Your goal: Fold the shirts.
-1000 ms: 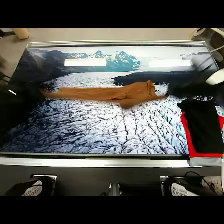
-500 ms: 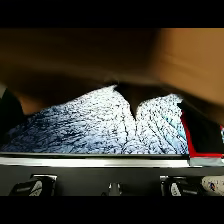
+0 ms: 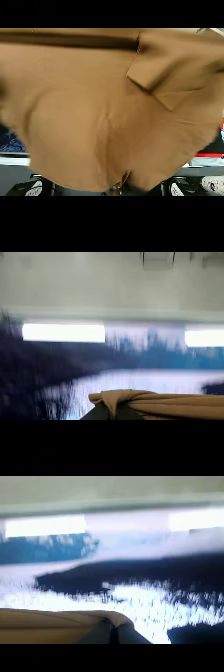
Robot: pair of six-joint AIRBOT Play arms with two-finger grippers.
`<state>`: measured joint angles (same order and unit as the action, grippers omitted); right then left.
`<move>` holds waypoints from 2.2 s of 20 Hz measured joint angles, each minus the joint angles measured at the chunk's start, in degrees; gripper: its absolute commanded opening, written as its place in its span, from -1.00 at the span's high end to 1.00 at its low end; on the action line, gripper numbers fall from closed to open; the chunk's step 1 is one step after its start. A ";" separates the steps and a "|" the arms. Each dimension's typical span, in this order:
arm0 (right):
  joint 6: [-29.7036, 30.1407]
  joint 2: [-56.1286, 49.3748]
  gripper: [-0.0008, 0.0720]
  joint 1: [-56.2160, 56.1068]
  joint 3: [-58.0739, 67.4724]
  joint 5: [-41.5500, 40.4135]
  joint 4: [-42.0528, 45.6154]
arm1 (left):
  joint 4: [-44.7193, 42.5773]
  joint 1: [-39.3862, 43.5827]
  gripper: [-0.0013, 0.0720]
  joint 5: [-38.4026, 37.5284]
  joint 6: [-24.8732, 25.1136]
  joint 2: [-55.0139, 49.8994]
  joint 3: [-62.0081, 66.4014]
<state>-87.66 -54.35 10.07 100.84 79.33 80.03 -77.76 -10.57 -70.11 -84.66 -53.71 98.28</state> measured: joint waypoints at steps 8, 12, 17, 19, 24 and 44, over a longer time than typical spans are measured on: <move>-1.11 -33.16 0.93 -5.66 -7.17 -3.15 -0.98 | -1.51 1.57 0.90 -0.22 0.66 -28.68 -11.47; -6.93 -40.48 0.93 -8.17 -7.69 -18.27 -1.46 | -1.01 1.68 0.90 5.29 0.63 -37.81 -8.83; -10.49 -42.99 0.93 -8.96 -7.76 -28.74 -1.86 | -0.11 1.73 0.90 10.23 0.31 -44.59 -4.59; -9.81 -42.86 0.93 -9.01 -7.82 -24.30 -1.27 | 0.26 1.62 0.90 9.53 1.92 -45.35 -3.61; -7.69 -41.97 0.93 -9.49 -10.95 -3.56 -0.50 | -0.46 1.11 0.90 -2.67 4.98 -46.95 -4.07; -6.73 -21.27 -0.13 -4.42 -44.26 5.62 -2.47 | 2.49 -10.88 -0.67 -6.60 4.26 -24.11 -48.00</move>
<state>-94.39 -75.61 5.65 56.58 84.95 77.56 -75.26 -21.45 -76.71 -80.40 -77.82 50.28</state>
